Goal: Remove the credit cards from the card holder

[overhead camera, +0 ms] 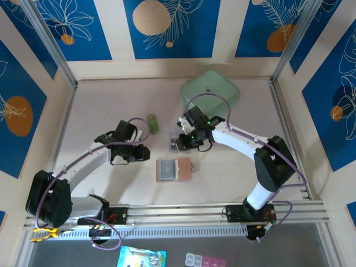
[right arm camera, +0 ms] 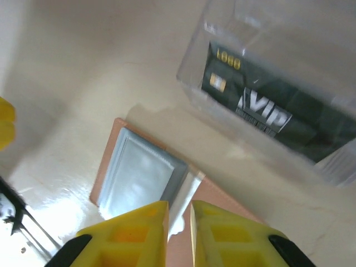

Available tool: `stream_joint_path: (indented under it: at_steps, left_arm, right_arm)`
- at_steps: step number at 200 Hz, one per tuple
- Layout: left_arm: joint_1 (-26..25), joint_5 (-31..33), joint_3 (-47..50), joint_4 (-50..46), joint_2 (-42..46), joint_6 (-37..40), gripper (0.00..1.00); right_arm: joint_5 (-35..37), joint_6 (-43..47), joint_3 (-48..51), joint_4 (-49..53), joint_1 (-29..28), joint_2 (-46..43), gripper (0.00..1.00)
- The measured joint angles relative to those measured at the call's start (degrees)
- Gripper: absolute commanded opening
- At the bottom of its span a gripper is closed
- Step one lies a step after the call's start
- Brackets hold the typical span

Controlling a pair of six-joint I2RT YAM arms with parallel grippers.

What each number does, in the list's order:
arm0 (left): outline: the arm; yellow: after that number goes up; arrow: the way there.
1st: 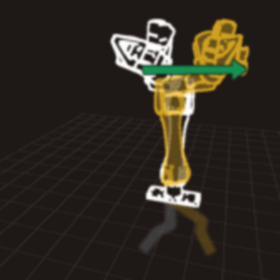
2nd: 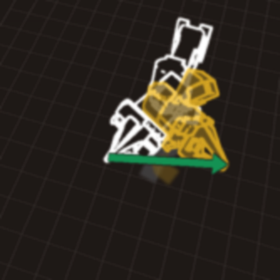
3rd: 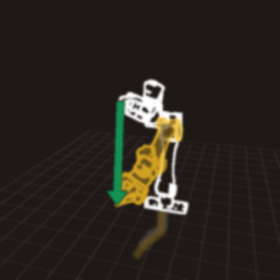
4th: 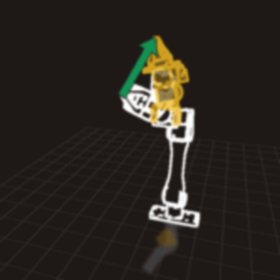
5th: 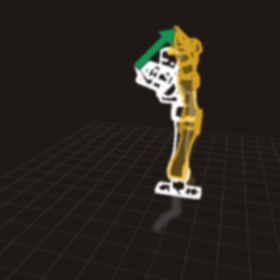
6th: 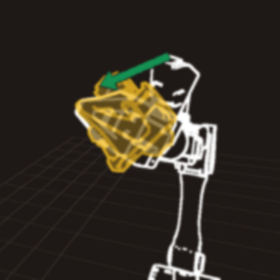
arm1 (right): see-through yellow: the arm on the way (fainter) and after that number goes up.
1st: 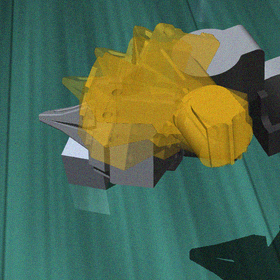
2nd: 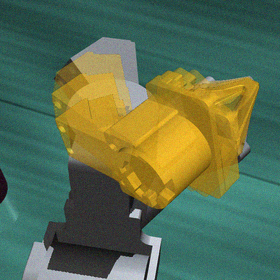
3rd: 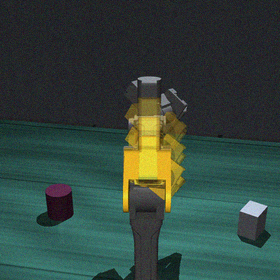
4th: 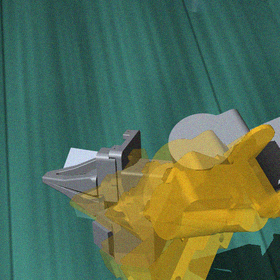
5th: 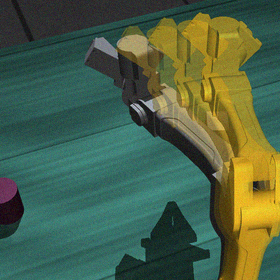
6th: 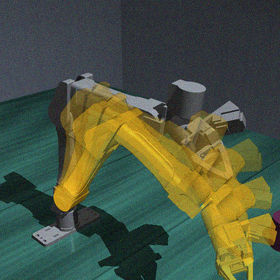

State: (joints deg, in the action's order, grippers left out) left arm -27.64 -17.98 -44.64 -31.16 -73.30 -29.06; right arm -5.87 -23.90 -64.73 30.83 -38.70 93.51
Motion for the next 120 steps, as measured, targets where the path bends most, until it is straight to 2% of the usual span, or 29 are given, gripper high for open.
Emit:
stream_joint_path:
  at_steps: [35, 53, 88, 120]
  left_arm:
    - [-6.0, -0.3, 2.6, 7.8, -3.8, -6.6, 0.11]
    - [-7.9, -0.3, 3.3, 10.7, -6.7, -9.0, 0.07]
    - [-9.3, 0.0, 4.8, 13.4, -10.2, -11.2, 0.03]
    - [-9.4, 1.0, 5.2, 14.0, -11.4, -11.5, 0.03]
  right_arm:
    - [-3.1, -10.1, 4.9, -3.3, -1.7, -1.8, 0.2]
    - [-4.5, -13.5, 6.8, -5.3, -2.5, -1.9, 0.27]
    - [-6.6, -17.7, 9.4, -9.0, -3.4, -1.9, 0.45]
    - [-7.7, -19.7, 9.7, -12.1, -4.3, -1.3, 0.46]
